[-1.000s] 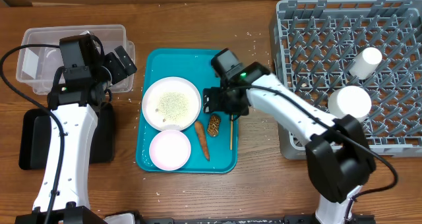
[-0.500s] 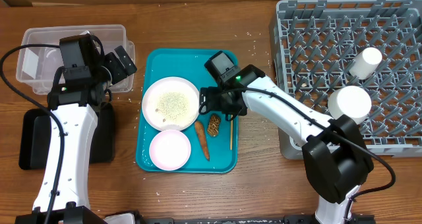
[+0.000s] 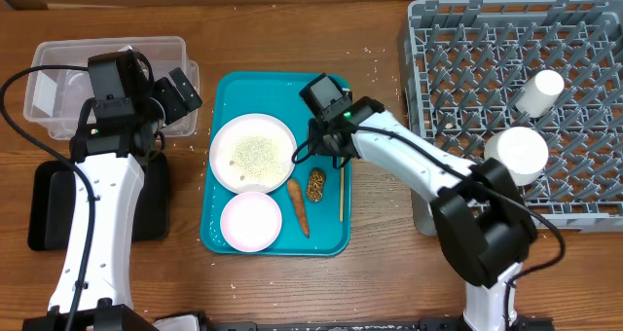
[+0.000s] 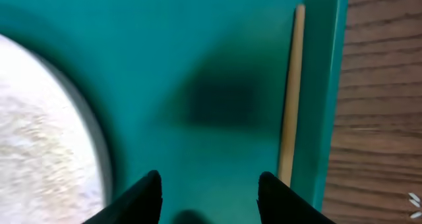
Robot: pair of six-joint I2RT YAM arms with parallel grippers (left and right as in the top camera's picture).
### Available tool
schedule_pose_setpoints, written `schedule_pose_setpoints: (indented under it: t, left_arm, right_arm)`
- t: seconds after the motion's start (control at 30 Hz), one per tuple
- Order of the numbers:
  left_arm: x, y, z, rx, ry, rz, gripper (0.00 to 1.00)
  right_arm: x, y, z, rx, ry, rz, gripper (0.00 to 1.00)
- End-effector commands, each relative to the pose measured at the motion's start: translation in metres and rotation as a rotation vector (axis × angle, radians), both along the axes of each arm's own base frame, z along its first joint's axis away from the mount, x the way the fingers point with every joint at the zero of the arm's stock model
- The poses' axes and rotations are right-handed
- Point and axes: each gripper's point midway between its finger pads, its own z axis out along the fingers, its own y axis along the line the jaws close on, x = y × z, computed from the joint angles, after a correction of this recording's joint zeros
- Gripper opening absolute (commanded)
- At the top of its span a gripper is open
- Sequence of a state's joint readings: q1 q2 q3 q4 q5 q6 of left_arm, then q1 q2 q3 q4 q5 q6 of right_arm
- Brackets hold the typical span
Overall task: Sort waste into correct bins and load items into the dishwasher
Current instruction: 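Reach the right gripper to the wooden stick at the tray's right edge, then carry the wooden stick to the rack and stand it upright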
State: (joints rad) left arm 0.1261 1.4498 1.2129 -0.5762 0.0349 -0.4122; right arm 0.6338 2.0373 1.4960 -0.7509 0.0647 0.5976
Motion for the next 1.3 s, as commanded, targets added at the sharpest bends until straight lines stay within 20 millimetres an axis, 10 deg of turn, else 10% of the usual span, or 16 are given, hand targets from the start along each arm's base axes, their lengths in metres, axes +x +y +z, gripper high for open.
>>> schedule_pose_setpoints:
  t: [0.0,1.1,1.27]
  left_arm:
    - [0.004,-0.002,0.007,-0.01,-0.018,-0.005,1.0]
    - [0.004,-0.002,0.007,-0.01,-0.017,-0.005,1.0]
    - [0.004,-0.002,0.007,-0.009,-0.018,-0.004,1.0]
  right_arm:
    - [0.004,-0.014,-0.016,-0.091,-0.016,-0.002,0.49]
    - [-0.005,-0.022,-0.054,-0.155,0.057,0.0,0.49]
    - [-0.005,-0.022,-0.054,-0.154,0.058,-0.003,0.27]
